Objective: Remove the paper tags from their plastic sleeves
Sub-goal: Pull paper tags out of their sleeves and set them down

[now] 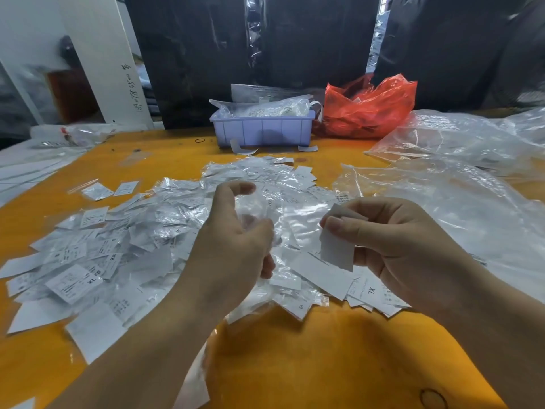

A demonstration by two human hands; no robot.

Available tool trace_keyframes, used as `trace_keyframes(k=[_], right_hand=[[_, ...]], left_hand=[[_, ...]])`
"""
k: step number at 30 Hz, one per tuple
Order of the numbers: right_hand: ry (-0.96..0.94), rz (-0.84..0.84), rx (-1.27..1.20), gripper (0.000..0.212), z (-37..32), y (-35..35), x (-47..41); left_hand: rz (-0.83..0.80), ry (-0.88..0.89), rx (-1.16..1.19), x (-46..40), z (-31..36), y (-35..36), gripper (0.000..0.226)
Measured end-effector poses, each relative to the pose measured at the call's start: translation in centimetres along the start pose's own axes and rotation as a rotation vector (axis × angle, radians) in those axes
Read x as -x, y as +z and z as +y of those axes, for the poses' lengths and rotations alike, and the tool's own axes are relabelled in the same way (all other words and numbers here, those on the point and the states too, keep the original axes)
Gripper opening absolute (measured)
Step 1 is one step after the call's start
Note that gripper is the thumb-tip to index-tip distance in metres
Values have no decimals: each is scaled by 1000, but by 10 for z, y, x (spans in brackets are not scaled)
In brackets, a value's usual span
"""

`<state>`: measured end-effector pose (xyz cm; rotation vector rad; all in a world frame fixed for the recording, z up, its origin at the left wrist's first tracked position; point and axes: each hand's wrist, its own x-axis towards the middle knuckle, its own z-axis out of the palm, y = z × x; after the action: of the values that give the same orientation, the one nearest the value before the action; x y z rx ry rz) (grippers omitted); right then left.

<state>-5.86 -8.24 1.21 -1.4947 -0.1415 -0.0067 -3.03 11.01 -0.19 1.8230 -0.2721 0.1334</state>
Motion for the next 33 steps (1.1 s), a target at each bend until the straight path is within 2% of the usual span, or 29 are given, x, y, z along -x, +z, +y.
trace_keyframes(k=[3, 5, 11, 13, 16, 20, 24, 29, 33], right_hand=[[-6, -13, 7, 39, 1, 0, 0], [-6, -21, 11, 35, 1, 0, 0], [-36, -47, 13, 30, 1, 0, 1], [-60, -54, 8, 31, 1, 0, 1], [-114, -76, -20, 22, 0, 0, 2], [-154, -87, 10, 15, 2, 1, 3], [-172, -107, 106, 7, 6, 4, 3], [-215, -125, 163, 11, 8, 5, 5], [-230, -42, 103, 7, 4, 2, 3]], left_hand=[[-82, -7, -96, 4, 3, 1, 61], [-112, -33, -111, 4, 5, 2, 69], [-181, -57, -97, 1, 6, -2, 35], [-206, -66, -113, 1, 5, -2, 34], [-212, -78, -75, 1, 4, 0, 38], [-247, -104, 50, 0, 7, 2, 29], [-310, -162, 180, 3, 8, 4, 51], [-256, -132, 233, 0, 8, 2, 17], [-188, -138, 329, -1, 7, -1, 13]])
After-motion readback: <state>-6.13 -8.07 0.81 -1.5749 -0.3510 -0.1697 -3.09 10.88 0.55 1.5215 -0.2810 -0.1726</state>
